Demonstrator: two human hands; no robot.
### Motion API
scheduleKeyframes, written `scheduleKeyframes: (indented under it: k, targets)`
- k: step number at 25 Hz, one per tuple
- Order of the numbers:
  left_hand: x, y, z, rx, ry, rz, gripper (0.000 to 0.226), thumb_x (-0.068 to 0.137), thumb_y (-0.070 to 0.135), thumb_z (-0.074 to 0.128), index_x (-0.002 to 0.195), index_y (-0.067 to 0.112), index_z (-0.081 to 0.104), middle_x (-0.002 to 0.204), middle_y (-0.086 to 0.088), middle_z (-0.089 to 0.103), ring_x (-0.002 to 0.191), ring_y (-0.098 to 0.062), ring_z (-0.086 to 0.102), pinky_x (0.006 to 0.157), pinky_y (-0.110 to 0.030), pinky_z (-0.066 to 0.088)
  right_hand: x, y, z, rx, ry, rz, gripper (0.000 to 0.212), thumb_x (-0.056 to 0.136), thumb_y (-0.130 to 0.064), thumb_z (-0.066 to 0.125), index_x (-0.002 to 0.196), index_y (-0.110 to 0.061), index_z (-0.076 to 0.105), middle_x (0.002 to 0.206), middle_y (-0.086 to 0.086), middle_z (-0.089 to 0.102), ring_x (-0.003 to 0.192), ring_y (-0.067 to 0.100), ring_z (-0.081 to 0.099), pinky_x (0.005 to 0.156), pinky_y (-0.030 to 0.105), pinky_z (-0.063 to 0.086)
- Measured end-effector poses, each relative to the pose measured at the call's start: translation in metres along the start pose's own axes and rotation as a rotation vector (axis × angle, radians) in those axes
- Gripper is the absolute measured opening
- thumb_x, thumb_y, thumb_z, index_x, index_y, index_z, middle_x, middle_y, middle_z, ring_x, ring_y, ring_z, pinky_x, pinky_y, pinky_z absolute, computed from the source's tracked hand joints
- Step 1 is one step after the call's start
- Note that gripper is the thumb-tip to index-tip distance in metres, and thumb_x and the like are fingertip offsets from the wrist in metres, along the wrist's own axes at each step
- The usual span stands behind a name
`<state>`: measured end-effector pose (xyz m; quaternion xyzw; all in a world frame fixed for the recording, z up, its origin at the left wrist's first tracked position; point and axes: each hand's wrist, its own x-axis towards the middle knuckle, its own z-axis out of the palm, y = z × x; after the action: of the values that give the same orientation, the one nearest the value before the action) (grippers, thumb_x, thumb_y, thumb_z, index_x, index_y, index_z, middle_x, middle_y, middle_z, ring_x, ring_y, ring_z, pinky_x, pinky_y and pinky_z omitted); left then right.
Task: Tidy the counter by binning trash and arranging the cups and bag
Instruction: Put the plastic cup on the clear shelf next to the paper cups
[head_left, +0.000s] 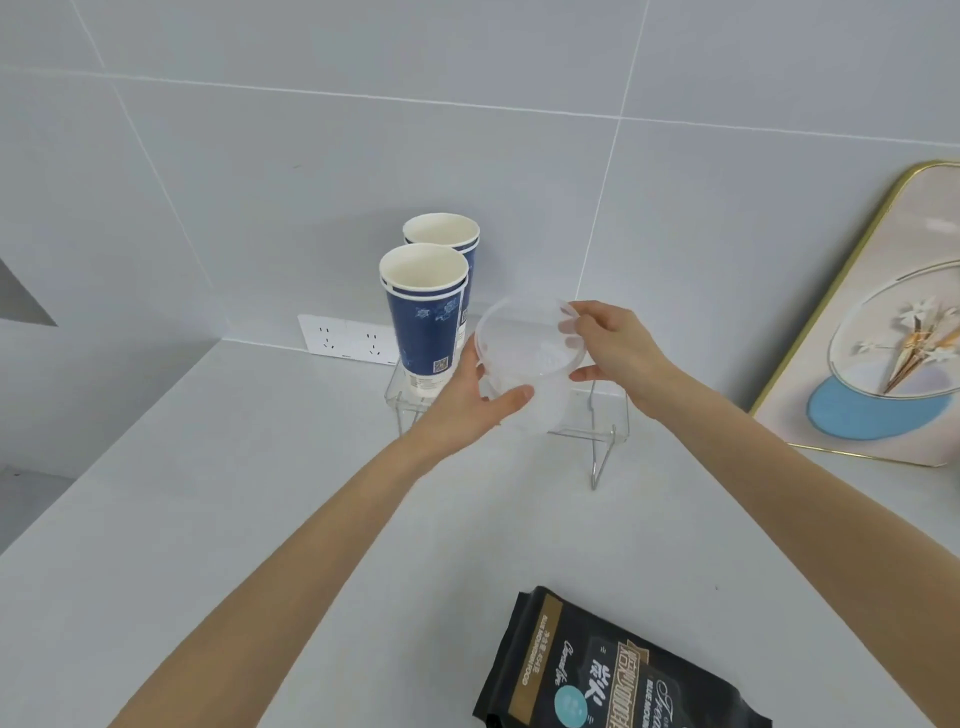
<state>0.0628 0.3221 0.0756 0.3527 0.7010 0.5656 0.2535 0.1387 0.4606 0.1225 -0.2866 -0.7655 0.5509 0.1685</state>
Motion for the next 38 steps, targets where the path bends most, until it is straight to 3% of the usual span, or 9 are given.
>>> scheduleKeyframes:
  k: [4,7,12,17,25,29,32,34,38]
  targets:
    - [0.035,-0.019,0.027,0.023,0.099,0.005,0.080,0.082,0.004,0.061,0.141,0.016,0.009,0.138,0.003,0.030,0.120,-0.005,0.029,0.095,-0.018,0.029,0.037,0.008,-0.004,-0.065,0.058,0.002,0.034,0.094,-0.010,0.031,0.121,-0.011,0.052,0.105,0.005,0.054,0.086,0.019,0.053,0.057,0.020,0.050]
    - [0.060,-0.032,0.037,0.031,0.241,0.001,0.082,0.079,0.003,0.062,0.142,0.011,0.009,0.147,-0.009,0.029,0.126,-0.012,0.031,0.089,-0.005,0.025,0.065,0.013,-0.003,-0.036,0.070,0.038,0.034,0.094,-0.010,0.031,0.122,-0.009,0.052,0.111,0.010,0.057,0.085,0.020,0.052,0.058,0.021,0.050]
    - [0.097,-0.040,0.045,0.025,0.496,-0.001,0.082,0.077,0.007,0.067,0.142,0.015,0.017,0.148,-0.007,0.030,0.128,-0.013,0.032,0.084,0.011,0.019,0.106,0.019,0.000,0.061,0.069,0.071,0.032,0.095,-0.013,0.034,0.121,-0.009,0.051,0.121,0.013,0.057,0.090,0.021,0.053,0.054,0.021,0.048]
    - [0.117,-0.047,0.046,0.066,0.583,-0.041,0.075,0.080,0.015,0.065,0.141,0.017,0.021,0.145,-0.010,0.032,0.130,-0.023,0.034,0.099,-0.018,0.028,0.130,0.023,0.006,0.074,0.074,0.042,0.033,0.096,-0.018,0.034,0.125,-0.011,0.048,0.103,0.006,0.053,0.069,0.008,0.054,0.059,0.021,0.052]
    - [0.129,-0.047,0.042,0.110,0.591,-0.064,0.068,0.084,0.018,0.060,0.140,0.014,0.022,0.145,-0.009,0.037,0.128,-0.025,0.039,0.105,-0.031,0.033,0.141,0.025,0.018,0.054,0.083,0.063,0.039,0.097,-0.029,0.026,0.125,-0.009,0.046,0.100,0.003,0.050,0.055,0.013,0.053,0.083,0.036,0.052]
    - [0.127,-0.047,0.040,0.178,0.533,-0.081,0.071,0.085,0.019,0.059,0.142,0.011,0.017,0.149,-0.009,0.032,0.135,-0.025,0.033,0.112,-0.034,0.029,0.131,0.028,0.014,0.160,0.002,0.116,0.044,0.098,-0.035,0.026,0.133,-0.012,0.039,0.120,0.006,0.045,0.095,0.020,0.056,0.092,0.039,0.053]
    - [0.114,-0.050,0.037,0.274,0.465,-0.110,0.076,0.084,0.020,0.060,0.142,0.007,0.014,0.150,-0.013,0.027,0.138,-0.027,0.027,0.115,-0.038,0.026,0.108,0.036,0.008,0.058,-0.002,0.113,0.045,0.097,-0.036,0.026,0.135,-0.013,0.035,0.138,0.009,0.043,0.127,0.023,0.041,0.101,0.040,0.044]
    - [0.095,-0.047,0.038,0.318,0.417,-0.104,0.075,0.084,0.019,0.060,0.143,0.008,0.014,0.151,-0.012,0.026,0.139,-0.027,0.026,0.116,-0.038,0.024,0.085,0.045,0.001,-0.094,-0.014,0.079,0.045,0.097,-0.034,0.028,0.138,-0.014,0.030,0.144,0.007,0.039,0.133,0.024,0.036,0.112,0.038,0.031]
    - [0.045,-0.039,0.044,0.499,0.240,-0.040,0.063,0.090,0.019,0.051,0.142,0.010,0.017,0.151,-0.011,0.027,0.137,-0.024,0.031,0.112,-0.035,0.027,0.024,0.065,-0.013,-0.285,0.010,-0.083,0.040,0.096,-0.020,0.038,0.136,-0.012,0.035,0.142,0.009,0.043,0.130,0.022,0.040,0.107,0.030,0.030]
